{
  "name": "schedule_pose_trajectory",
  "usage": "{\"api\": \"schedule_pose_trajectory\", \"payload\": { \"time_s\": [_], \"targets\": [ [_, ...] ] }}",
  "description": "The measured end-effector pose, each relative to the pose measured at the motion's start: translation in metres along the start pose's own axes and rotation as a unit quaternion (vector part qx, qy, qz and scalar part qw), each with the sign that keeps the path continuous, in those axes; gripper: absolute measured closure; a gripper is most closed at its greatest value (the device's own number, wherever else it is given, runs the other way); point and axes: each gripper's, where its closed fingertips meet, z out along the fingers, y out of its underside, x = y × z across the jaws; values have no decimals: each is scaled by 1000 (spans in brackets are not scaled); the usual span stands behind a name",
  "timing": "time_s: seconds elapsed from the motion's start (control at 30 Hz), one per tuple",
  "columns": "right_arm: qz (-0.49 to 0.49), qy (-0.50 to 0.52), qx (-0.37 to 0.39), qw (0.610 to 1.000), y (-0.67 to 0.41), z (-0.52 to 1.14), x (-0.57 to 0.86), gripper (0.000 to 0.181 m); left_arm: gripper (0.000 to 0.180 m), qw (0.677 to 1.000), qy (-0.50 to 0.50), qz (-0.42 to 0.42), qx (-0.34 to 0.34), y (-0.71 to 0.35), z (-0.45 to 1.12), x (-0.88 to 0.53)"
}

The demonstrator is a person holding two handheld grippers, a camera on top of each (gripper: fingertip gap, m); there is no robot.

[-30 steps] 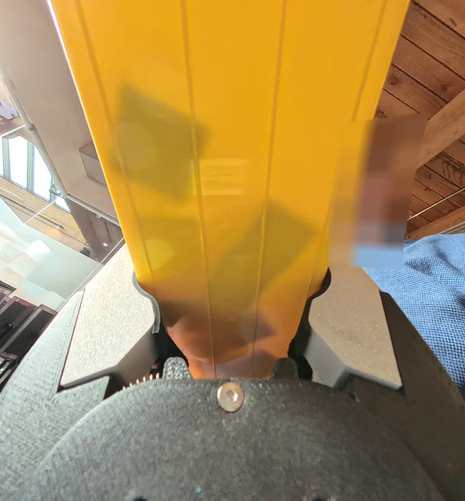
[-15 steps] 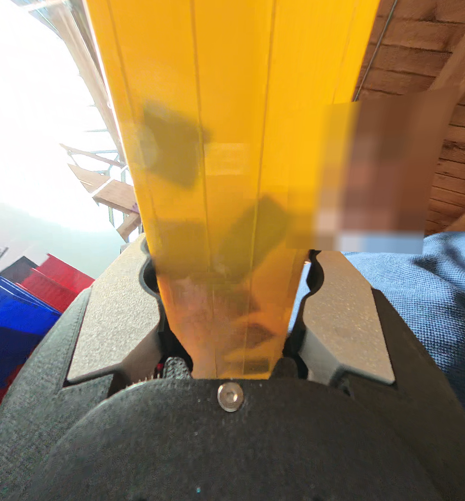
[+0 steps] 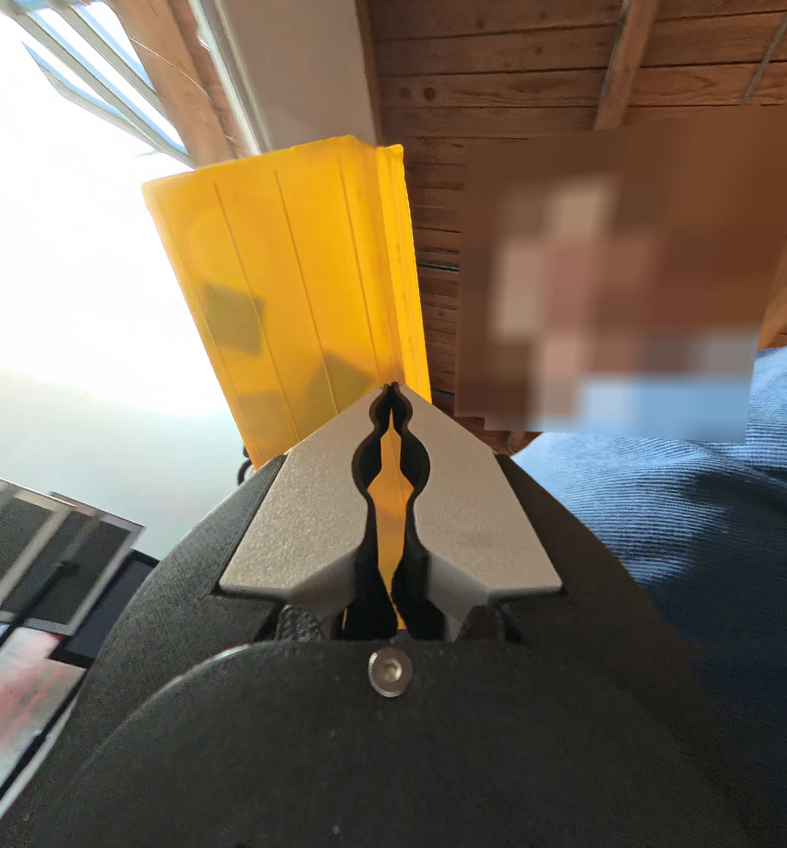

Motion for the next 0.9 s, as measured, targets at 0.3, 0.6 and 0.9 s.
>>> {"api": "schedule_pose_trajectory", "payload": {
  "time_s": [0.3,0.6,0.9],
  "targets": [
    [-27,20,2,999,-185,72,319,153,180,998,-4,55,-23,-220,24,-271],
    [-34,27,-65,997,-406,158,619,150,124,993,-70,93,8,-460,97,-549],
    [-49,102,-37,993,-590,248,932,149,161,998,-6,55,-4,-698,92,-848]
  ]
}}
